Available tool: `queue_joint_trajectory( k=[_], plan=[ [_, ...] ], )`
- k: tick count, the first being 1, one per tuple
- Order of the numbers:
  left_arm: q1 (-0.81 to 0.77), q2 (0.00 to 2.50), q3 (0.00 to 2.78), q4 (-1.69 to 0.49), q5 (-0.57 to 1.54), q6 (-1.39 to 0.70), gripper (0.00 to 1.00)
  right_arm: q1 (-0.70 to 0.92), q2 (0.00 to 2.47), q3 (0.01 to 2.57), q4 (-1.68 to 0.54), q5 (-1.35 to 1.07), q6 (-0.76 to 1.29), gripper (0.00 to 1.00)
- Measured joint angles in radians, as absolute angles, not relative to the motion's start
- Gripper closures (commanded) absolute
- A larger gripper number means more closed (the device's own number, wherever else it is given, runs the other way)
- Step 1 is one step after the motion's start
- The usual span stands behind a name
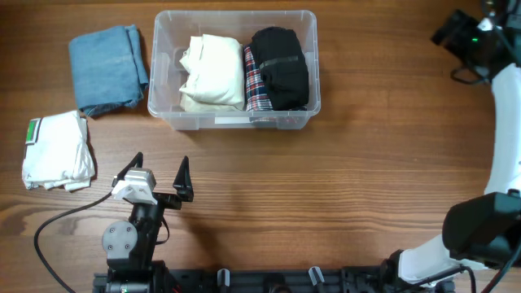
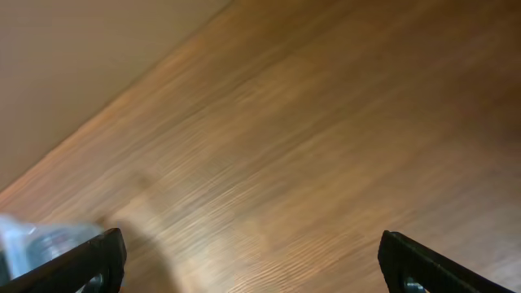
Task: Pack container
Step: 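Move the left gripper to the light-blue denim and grasp it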
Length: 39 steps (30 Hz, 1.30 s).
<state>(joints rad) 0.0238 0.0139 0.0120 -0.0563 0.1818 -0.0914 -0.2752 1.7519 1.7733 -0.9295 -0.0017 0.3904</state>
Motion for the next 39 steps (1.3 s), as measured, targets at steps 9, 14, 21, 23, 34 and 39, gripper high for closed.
queue_joint_trajectory(
  k=[9, 14, 21, 23, 34, 39],
  plan=[
    [0.024, 0.014, 0.012, -0.048, 0.213, -0.137, 0.00, -0.323, 1.766, 1.773, -0.936, -0.002, 0.404, 0.00],
    [0.028, 0.023, 0.034, -0.089, 0.268, -0.287, 0.00, -0.323, 1.766, 1.773, -0.936, -0.002, 0.405, 0.00],
    [0.113, 0.590, 0.657, -0.430, 0.322, -0.340, 0.00, -0.323, 1.766, 1.770, -0.937, -0.002, 0.408, 0.00],
    [0.115, 0.759, 0.878, -0.537, 0.351, -0.308, 0.00, -0.323, 1.768, 1.769, -0.937, -0.003, 0.408, 0.00],
    [0.316, 1.238, 1.223, -0.500, 0.460, -0.344, 0.00, -0.323, 1.768, 1.769, -0.937, -0.003, 0.408, 0.00],
    [0.558, 1.457, 1.234, -0.318, 0.610, -0.382, 0.00, -0.323, 1.768, 1.769, -0.937, -0.002, 0.408, 0.00]
  ],
)
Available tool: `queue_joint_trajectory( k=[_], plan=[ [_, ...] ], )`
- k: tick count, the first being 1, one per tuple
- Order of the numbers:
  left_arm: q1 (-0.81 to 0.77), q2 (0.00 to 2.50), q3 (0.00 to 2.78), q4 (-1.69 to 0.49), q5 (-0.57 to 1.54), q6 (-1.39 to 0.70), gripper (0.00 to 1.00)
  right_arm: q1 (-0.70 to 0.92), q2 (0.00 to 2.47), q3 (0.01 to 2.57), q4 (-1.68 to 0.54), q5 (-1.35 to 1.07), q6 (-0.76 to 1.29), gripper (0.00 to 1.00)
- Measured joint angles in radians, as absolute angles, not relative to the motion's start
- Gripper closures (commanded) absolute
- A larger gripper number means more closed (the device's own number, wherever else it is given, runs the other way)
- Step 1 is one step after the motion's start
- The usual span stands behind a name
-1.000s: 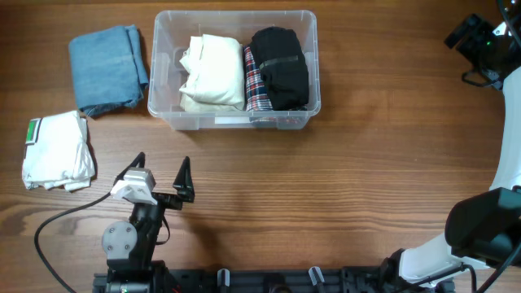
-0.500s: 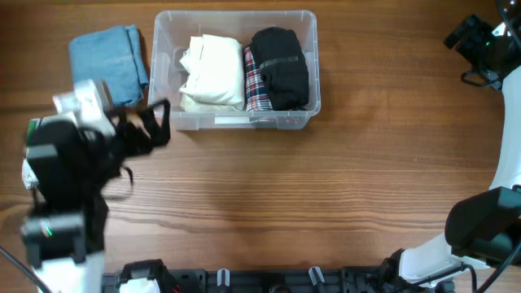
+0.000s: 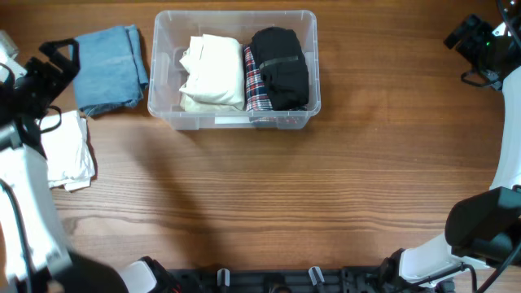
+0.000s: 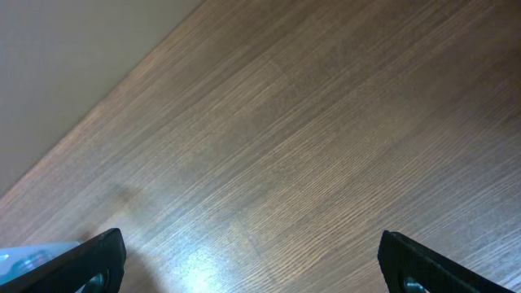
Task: Pack container
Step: 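Move the left gripper to the light-blue denim and grasp it, then carry the denim into the bin over the cream cloth and release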
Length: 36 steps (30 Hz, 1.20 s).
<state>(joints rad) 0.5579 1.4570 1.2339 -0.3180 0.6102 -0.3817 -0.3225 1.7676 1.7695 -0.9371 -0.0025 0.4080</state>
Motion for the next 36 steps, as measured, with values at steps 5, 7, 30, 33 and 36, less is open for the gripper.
queue_joint_trajectory(
  k=[5, 7, 30, 33, 36],
  plan=[
    [0.588, 1.810, 1.365, -0.276, 0.632, -0.368, 0.00, -0.323, 1.768, 1.769, -0.938, -0.002, 0.408, 0.00],
    [0.580, 1.882, 1.432, -0.302, 0.580, -0.322, 0.00, -0.323, 1.768, 1.769, -0.937, -0.002, 0.408, 0.00],
    [0.545, 2.191, 1.470, -0.201, 0.449, -0.149, 0.41, -0.323, 1.768, 1.769, -0.937, -0.002, 0.408, 0.00],
    [0.524, 2.192, 1.470, -0.189, 0.427, -0.144, 0.68, -0.323, 1.768, 1.769, -0.937, -0.003, 0.408, 0.00],
    [0.471, 2.192, 1.470, -0.159, 0.419, -0.143, 0.96, -0.323, 1.768, 1.769, -0.937, -0.003, 0.408, 0.00]
  ],
)
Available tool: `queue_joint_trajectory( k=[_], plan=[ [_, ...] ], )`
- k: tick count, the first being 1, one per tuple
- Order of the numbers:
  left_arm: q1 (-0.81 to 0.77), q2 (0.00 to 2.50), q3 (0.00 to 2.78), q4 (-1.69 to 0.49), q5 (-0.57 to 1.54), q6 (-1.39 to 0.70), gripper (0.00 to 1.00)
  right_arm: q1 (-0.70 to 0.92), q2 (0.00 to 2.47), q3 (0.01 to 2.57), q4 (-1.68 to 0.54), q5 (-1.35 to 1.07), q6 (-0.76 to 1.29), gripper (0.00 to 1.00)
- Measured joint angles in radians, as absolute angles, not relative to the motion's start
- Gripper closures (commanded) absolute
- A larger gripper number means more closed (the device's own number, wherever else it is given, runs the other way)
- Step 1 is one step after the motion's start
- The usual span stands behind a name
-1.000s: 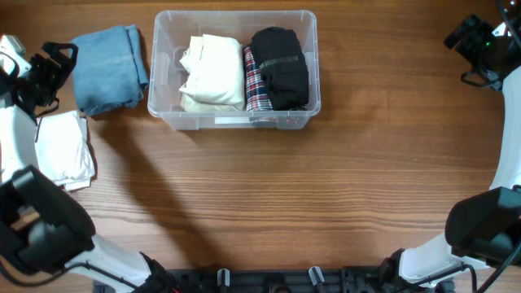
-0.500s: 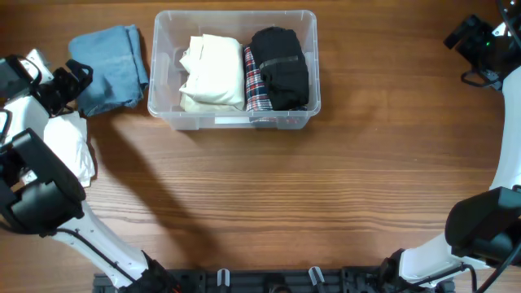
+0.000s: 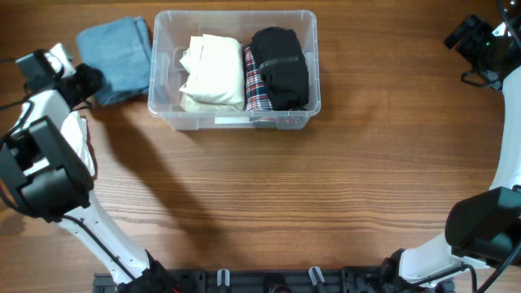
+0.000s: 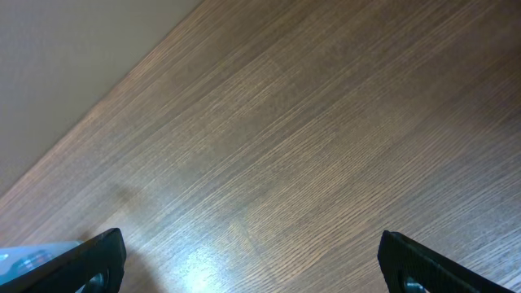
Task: Pack container
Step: 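Carry the denim into the bin over the cream cloth and release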
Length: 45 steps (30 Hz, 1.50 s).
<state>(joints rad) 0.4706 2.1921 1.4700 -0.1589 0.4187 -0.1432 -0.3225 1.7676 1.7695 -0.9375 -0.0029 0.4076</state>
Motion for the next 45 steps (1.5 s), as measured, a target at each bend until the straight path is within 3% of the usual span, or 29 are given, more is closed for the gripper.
queue_joint_trajectory(
  k=[3, 8, 15, 22, 28, 33, 44, 45],
  plan=[
    [0.406, 2.192, 1.471, -0.144, 0.419, -0.143, 0.96, -0.323, 1.768, 1.769, -0.937, -0.003, 0.408, 0.00],
    [0.428, 2.163, 1.472, -0.193, 0.437, -0.177, 0.96, -0.323, 1.768, 1.769, -0.937, -0.003, 0.408, 0.00],
    [0.532, 1.810, 1.472, -0.278, 0.424, -0.189, 0.96, -0.323, 1.768, 1.769, -0.936, -0.002, 0.408, 0.00],
    [0.475, 1.526, 1.472, -0.238, 0.741, -0.476, 0.96, -0.323, 1.768, 1.769, -0.936, -0.002, 0.408, 0.00],
    [0.250, 1.523, 1.472, -0.241, 0.828, -0.625, 0.96, -0.323, 1.768, 1.769, -0.936, -0.003, 0.408, 0.00],
    [0.102, 1.543, 1.472, -0.375, 0.691, -0.664, 0.96, -0.323, 1.768, 1.769, -0.936, -0.002, 0.408, 0.00],
    [0.032, 1.777, 1.472, -0.368, 0.578, -0.663, 0.96, -0.323, 1.768, 1.769, -0.936, -0.003, 0.408, 0.00],
    [0.023, 1.789, 1.472, -0.366, 0.578, -0.656, 0.92, -0.323, 1.768, 1.769, -0.936, -0.003, 0.408, 0.00]
  ],
)
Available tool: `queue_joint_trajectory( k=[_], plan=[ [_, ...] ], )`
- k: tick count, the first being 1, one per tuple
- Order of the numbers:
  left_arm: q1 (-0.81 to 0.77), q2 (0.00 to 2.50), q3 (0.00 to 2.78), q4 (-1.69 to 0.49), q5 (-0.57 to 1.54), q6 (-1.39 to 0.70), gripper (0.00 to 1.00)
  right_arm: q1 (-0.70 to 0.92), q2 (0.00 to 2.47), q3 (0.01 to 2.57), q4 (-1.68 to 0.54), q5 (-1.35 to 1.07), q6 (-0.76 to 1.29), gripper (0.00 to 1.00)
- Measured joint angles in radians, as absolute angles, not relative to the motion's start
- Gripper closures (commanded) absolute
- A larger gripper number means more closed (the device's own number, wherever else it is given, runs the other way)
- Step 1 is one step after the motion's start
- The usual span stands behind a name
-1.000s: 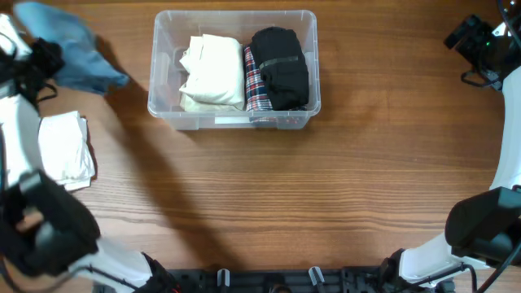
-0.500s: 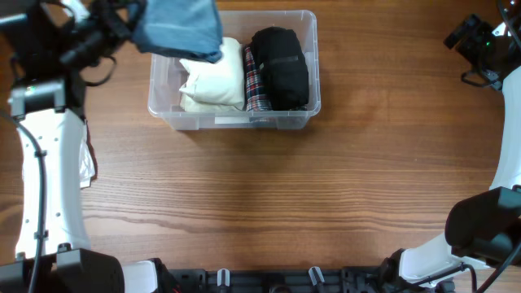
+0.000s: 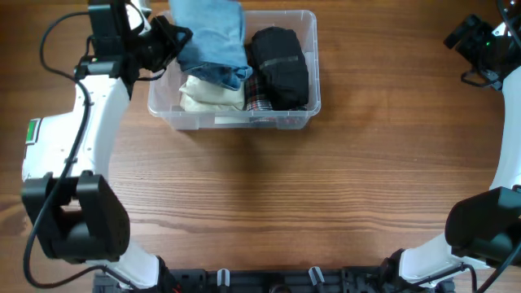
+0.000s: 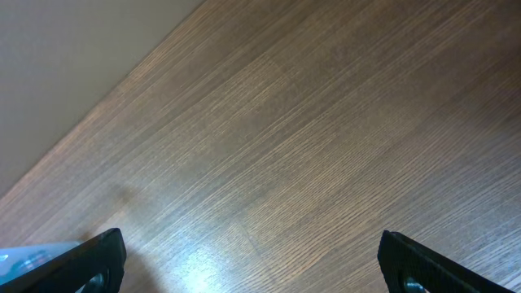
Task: Pack container
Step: 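Carry the denim into the bin over the cream cloth and release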
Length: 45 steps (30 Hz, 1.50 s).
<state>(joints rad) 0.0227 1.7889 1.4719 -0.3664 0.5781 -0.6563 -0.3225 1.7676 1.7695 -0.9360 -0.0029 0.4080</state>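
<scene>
A clear plastic container (image 3: pixel 305 110) stands at the back middle of the table. Inside it lie a cream cloth (image 3: pixel 207 96), a plaid cloth (image 3: pixel 258 89) and a black cloth (image 3: pixel 279 61). A folded blue denim cloth (image 3: pixel 213 37) hangs over the container's left half, above the cream cloth. My left gripper (image 3: pixel 167 38) is shut on the denim's left edge. My right gripper (image 4: pixel 252 264) is open with nothing in it, its fingers (image 4: pixel 94 259) wide apart above bare wood at the far right.
A white cloth with a green tag (image 3: pixel 33 130) lies at the table's left edge, mostly hidden under my left arm. In the overhead view the right arm (image 3: pixel 505 122) runs along the right edge.
My left gripper was at the blue denim cloth on the table left of the container. Now it holds that cloth over the container's left half. The right arm has not moved.
First my left gripper stood open near the front edge, with the denim and white cloths lying left of the container. Then it was at the left edge by the white cloth, then at the denim. Now the denim is over the container.
</scene>
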Motion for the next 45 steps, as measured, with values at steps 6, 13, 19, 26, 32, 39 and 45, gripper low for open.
queue_joint_trajectory(
  k=[6, 13, 19, 26, 32, 39, 45],
  plan=[
    [0.012, 1.822, 1.472, -0.393, 0.607, -0.610, 0.41, -0.323, 1.768, 1.769, -0.936, -0.002, 0.408, 0.00],
    [0.068, 1.776, 1.472, -0.406, 0.680, -0.529, 0.47, -0.323, 1.768, 1.769, -0.936, -0.002, 0.408, 0.00],
    [-0.087, 1.592, 1.480, -0.418, 0.374, -0.319, 0.55, -0.323, 1.768, 1.769, -0.936, -0.003, 0.408, 0.00],
    [-0.195, 1.851, 1.480, -0.397, 0.122, -0.214, 0.55, -0.323, 1.768, 1.769, -0.936, -0.003, 0.408, 0.00],
    [-0.196, 1.967, 1.485, -0.416, 0.124, -0.199, 0.46, -0.323, 1.768, 1.769, -0.936, -0.002, 0.408, 0.00],
    [-0.183, 1.869, 1.507, -0.574, 0.136, -0.188, 0.31, -0.323, 1.768, 1.769, -0.936, -0.003, 0.408, 0.00],
    [-0.046, 1.398, 1.578, -1.028, -0.064, -0.191, 0.28, -0.323, 1.768, 1.769, -0.936, -0.002, 0.408, 0.00]
  ],
)
